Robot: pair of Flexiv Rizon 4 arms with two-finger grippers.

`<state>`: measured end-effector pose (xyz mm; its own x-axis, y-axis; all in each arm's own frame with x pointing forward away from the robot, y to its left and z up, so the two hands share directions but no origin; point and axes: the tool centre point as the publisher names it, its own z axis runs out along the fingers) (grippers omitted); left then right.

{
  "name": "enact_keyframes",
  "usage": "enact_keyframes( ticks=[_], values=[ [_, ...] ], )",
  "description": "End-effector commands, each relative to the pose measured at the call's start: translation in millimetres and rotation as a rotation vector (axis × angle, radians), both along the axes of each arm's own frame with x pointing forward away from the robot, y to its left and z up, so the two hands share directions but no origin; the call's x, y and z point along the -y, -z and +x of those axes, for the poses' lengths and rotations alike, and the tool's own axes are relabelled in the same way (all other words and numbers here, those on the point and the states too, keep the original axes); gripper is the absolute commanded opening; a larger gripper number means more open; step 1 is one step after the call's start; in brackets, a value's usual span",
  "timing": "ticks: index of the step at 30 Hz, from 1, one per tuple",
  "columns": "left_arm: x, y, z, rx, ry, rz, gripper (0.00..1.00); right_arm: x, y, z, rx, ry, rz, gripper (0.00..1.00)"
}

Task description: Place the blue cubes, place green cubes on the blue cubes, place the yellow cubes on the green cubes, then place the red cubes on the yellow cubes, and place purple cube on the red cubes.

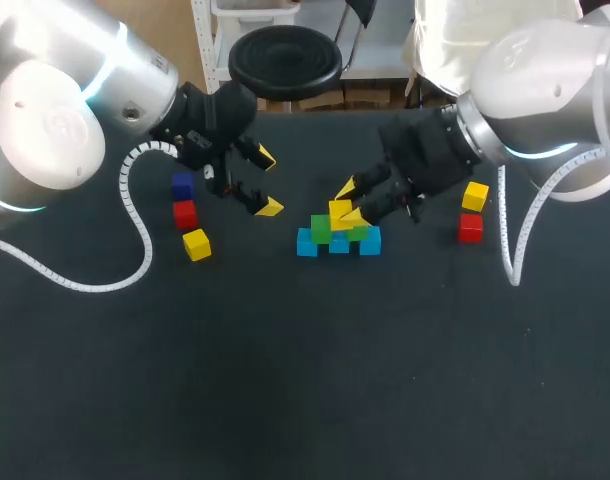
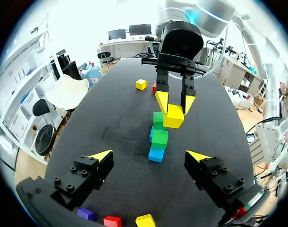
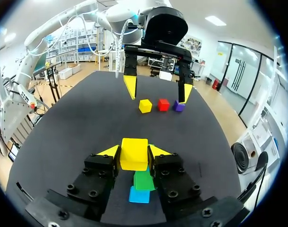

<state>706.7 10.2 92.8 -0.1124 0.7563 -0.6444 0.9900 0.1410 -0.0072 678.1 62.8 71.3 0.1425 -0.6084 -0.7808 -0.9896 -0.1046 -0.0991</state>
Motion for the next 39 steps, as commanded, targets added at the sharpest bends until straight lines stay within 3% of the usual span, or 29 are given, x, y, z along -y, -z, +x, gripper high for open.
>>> enact_keyframes(
  ticks=[1,12,18,22,24,25,26,33,39],
  values=[
    [-1.4,0.8,-0.7,0.004,0.002,-0.006,1.00,1.3,-1.8,-5.4,0.008,0.007,-0.005,0.03],
    [-1.4,0.8,-0.7,0.004,0.002,-0.006,1.00,1.1,1.3,-6.8,0.013,0.004,-0.002,0.06],
    [-1.4,0.8,-0.7,0.004,0.002,-0.006,1.00,1.3,2.7,-5.8,0.011,0.004,-0.004,0.13],
    [-1.4,0.8,-0.7,0.004,0.002,-0.006,1.00,1.3,4.6,-5.1,0.007,0.008,-0.004,0.30],
    [-1.4,0.8,-0.7,0.004,0.002,-0.006,1.00,0.8,5.2,-4.7,0.004,0.009,-0.002,0.46],
    [-1.4,0.8,-0.7,0.004,0.002,-0.006,1.00,0.7,5.4,-4.6,0.003,0.010,-0.001,0.84],
    [-1.4,0.8,-0.7,0.004,0.002,-0.006,1.00,0.5,5.4,-4.3,0.003,0.011,0.000,1.00],
    [-1.4,0.8,-0.7,0.004,0.002,-0.006,1.00,1.8,4.3,-3.9,0.005,0.024,0.008,1.00],
    [-1.4,0.8,-0.7,0.004,0.002,-0.006,1.00,11.7,-9.4,-14.5,0.045,0.056,0.012,1.00]
  ],
)
